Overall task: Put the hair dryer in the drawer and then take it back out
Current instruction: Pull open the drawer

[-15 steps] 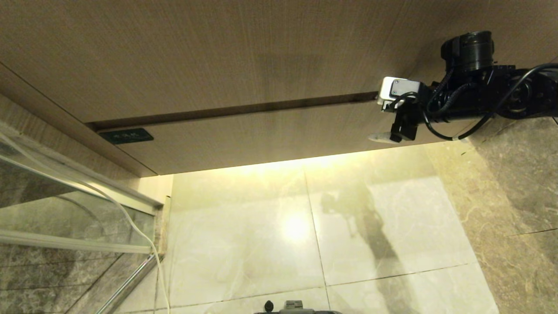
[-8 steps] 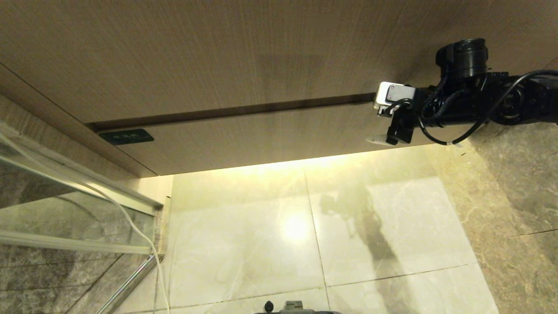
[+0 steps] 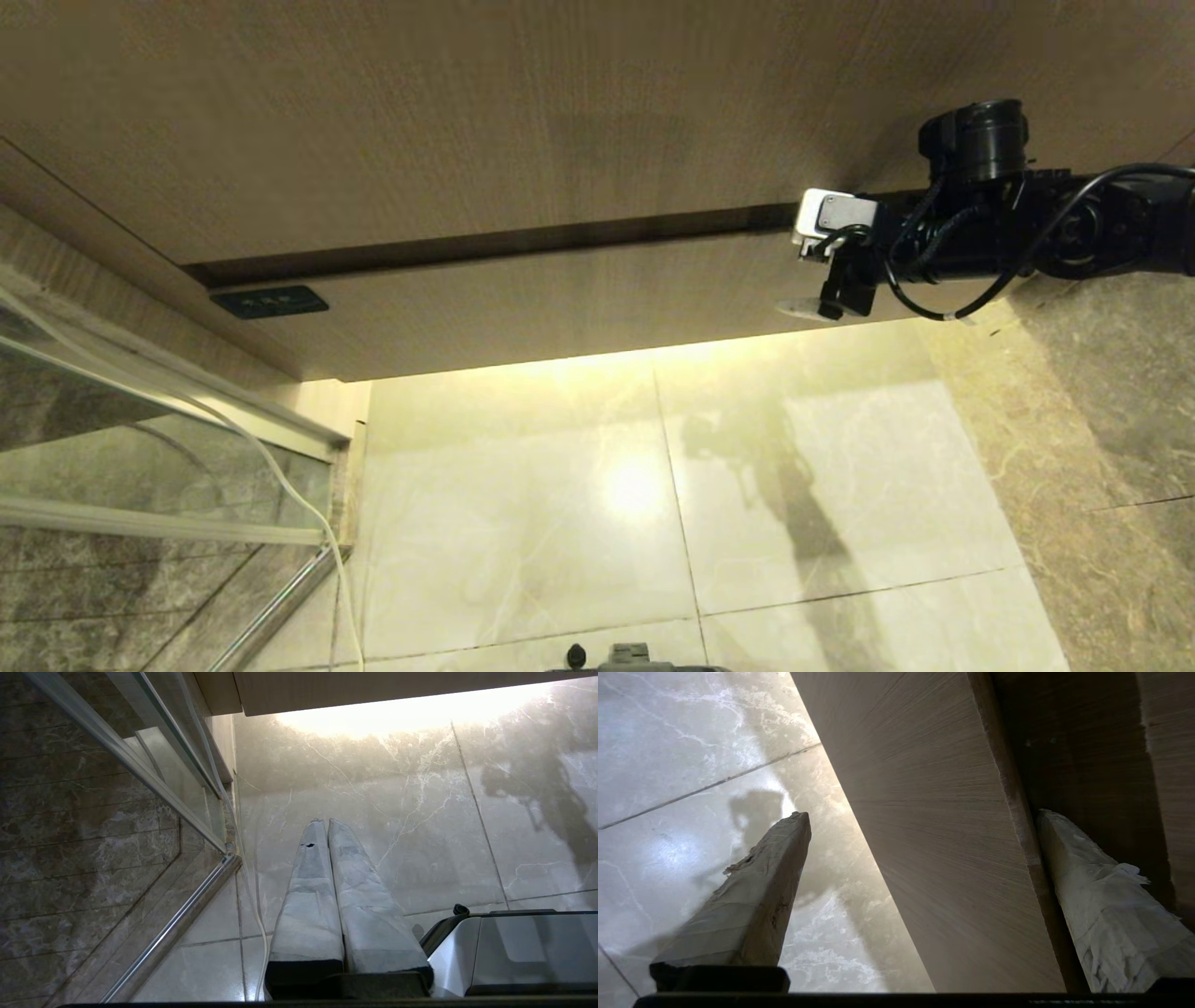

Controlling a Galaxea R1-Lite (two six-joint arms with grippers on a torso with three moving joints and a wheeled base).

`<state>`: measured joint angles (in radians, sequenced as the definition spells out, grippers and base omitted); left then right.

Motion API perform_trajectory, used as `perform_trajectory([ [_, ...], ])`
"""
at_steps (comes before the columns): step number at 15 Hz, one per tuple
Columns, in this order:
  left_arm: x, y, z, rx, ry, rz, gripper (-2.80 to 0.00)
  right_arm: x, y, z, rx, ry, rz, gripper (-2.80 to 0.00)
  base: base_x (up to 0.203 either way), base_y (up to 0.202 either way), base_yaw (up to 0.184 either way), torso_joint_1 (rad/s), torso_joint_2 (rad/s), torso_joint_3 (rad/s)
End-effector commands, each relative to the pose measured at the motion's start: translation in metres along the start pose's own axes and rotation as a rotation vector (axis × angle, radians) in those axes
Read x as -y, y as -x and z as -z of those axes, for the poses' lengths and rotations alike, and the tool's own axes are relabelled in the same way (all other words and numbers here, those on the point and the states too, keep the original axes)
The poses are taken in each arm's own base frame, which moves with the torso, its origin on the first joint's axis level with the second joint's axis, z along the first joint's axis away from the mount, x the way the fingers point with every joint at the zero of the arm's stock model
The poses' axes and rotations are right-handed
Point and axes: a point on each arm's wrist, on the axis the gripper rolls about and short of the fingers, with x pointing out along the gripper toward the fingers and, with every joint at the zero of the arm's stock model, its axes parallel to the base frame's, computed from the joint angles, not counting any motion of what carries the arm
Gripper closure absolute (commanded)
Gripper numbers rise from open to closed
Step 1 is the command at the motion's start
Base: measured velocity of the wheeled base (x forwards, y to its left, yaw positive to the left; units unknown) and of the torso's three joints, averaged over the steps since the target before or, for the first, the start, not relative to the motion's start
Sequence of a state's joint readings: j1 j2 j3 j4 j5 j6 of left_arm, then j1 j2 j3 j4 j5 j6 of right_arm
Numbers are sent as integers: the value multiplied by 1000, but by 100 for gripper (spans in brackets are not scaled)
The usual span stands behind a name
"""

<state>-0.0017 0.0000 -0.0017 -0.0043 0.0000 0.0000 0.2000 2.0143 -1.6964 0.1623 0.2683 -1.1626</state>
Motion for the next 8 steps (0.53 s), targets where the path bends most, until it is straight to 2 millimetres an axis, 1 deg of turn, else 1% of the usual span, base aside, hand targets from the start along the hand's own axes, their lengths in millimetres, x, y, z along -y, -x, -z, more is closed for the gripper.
perform_trajectory([
  [1, 0, 0, 0, -1, 0, 0, 0, -3, -1, 2, -6, -1, -21, -280, 0, 0, 0, 0, 0, 0],
  [4, 0, 0, 0, -1, 0, 0, 0, -9, 4, 4, -27, -16, -67, -280, 0, 0, 0, 0, 0, 0],
  [8, 0, 0, 0, -1, 0, 0, 0, -13, 8, 7, -51, -24, -81, -280, 0, 0, 0, 0, 0, 0],
])
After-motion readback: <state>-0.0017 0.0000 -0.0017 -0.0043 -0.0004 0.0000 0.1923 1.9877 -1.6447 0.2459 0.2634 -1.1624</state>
